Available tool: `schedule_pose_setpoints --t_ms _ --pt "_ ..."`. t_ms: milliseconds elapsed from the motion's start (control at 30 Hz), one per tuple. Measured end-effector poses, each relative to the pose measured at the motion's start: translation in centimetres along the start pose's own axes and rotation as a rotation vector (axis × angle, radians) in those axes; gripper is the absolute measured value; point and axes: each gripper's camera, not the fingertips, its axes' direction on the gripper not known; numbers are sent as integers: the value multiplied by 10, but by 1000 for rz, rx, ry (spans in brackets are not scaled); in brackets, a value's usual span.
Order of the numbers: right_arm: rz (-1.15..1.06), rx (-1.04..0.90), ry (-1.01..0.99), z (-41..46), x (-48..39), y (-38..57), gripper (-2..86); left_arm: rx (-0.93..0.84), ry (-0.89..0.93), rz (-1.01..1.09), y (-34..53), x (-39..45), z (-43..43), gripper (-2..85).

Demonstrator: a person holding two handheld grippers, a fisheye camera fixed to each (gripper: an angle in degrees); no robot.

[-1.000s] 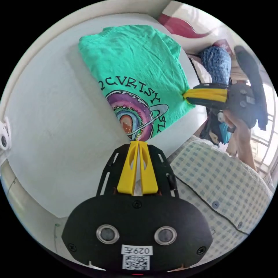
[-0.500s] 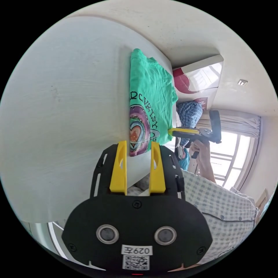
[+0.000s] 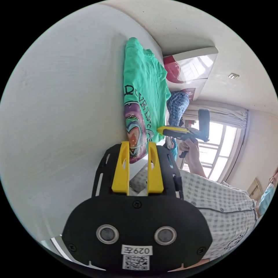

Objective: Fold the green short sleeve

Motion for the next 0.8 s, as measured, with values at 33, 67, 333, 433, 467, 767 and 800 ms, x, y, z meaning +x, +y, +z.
schedule_pose_setpoints --t_ms 33,67,333,433,467,767,800 --pt "16 4 -34 -2 11 14 -4 -14 28 -8 0 -2 7 84" --pt "22 4 -56 -2 17 20 -4 -28 43 -12 -1 -3 11 82" --pt "326 415 -278 -50 126 212 33 -224 -102 9 -7 13 38 -7" --pt "441 444 -527 -27 168 269 116 -264 -64 6 -8 9 45 -8" --pt "445 456 -577 -21 173 276 116 -273 -53 4 -9 7 46 -8" --pt "385 444 -950 26 210 275 153 -344 -85 41 -6 22 66 -8" --pt "316 446 -925 17 206 273 133 -349 -77 42 -6 23 69 -8"
